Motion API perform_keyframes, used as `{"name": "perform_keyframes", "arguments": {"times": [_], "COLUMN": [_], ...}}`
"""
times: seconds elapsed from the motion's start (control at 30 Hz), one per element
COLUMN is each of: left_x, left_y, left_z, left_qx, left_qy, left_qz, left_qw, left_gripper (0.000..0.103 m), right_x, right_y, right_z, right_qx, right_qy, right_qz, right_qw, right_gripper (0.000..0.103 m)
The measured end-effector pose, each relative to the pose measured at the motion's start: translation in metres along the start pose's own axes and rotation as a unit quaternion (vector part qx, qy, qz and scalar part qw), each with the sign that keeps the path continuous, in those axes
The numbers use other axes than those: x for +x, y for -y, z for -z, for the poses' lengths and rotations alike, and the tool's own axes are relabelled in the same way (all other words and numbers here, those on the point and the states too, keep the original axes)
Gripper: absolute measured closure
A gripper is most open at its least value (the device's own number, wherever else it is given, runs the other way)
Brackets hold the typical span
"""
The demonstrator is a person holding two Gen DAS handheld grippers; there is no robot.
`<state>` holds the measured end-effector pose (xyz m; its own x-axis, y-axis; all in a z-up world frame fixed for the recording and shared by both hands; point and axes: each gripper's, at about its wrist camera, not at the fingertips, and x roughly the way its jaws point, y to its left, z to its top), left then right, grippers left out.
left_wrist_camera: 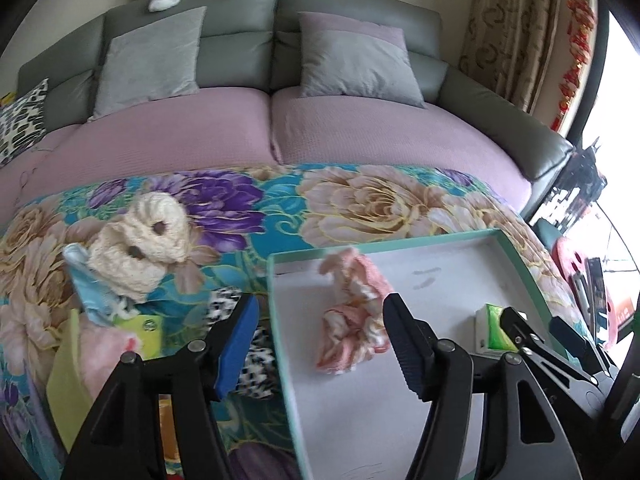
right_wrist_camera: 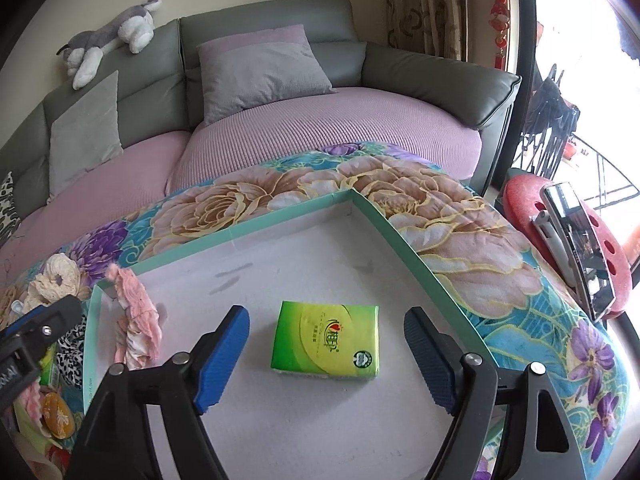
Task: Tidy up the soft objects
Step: 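Withdraw both tools from the tray back over the bed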
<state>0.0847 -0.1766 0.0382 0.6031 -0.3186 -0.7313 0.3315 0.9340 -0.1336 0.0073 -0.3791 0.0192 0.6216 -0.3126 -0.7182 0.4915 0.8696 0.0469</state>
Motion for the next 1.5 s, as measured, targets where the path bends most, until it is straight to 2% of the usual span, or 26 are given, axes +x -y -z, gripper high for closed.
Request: {"name": "perform_keyframes", "arguments": {"times": [0.03,0.07,0.1,0.27,0.37,0.63,0.9,1.13,1.5], "left_x": [-0.001,-0.002,-0.003,-0.012,-0.019,-0.035,-0.048,-0.066,-0.095], "left_y": [-0.004,-0.008,-0.013,-0.042,-0.056,-0.086,-0.102,-0.121,-0.161], "left_z": [0.001,0.001,0.002,0.008,0.013,0.026,0.036,0.043,0.064], "left_qx": [-0.004,-0.009,-0.015,-0.051,-0.064,-0.095,-0.104,-0.119,-0.154], "left_qy": [0.000,0.000,-0.002,0.004,0.015,0.030,0.040,0.056,0.082], "left_qz": [-0.007,-0.017,-0.029,-0.056,-0.072,-0.086,-0.088,-0.102,-0.127], "left_qw": [1.0000,0.9998,0.9995,0.9971,0.9953,0.9914,0.9898,0.9860,0.9766], "left_gripper": [0.024,0.014,0.013,0.012,0.004,0.004,0.003,0.003,0.003], "right_x": [0.000,0.000,-0.001,-0.005,-0.009,-0.015,-0.024,-0.029,-0.038], "right_y": [0.000,0.000,0.000,-0.007,-0.010,-0.012,-0.035,-0.048,-0.090], "right_z": [0.000,0.000,0.000,0.000,0.000,0.000,0.007,0.011,0.027], "right_qx": [0.000,0.000,0.000,-0.016,-0.022,-0.016,-0.057,-0.063,-0.106], "right_qy": [-0.001,-0.002,-0.003,-0.005,-0.006,-0.014,-0.016,-0.019,-0.029], "right_qz": [-0.002,-0.004,-0.008,-0.015,-0.016,-0.026,-0.031,-0.051,-0.119], "right_qw": [1.000,1.000,1.000,1.000,1.000,0.999,0.998,0.997,0.987], "right_gripper": [0.014,0.005,0.000,0.000,0.000,0.000,0.000,0.000,0.000]}}
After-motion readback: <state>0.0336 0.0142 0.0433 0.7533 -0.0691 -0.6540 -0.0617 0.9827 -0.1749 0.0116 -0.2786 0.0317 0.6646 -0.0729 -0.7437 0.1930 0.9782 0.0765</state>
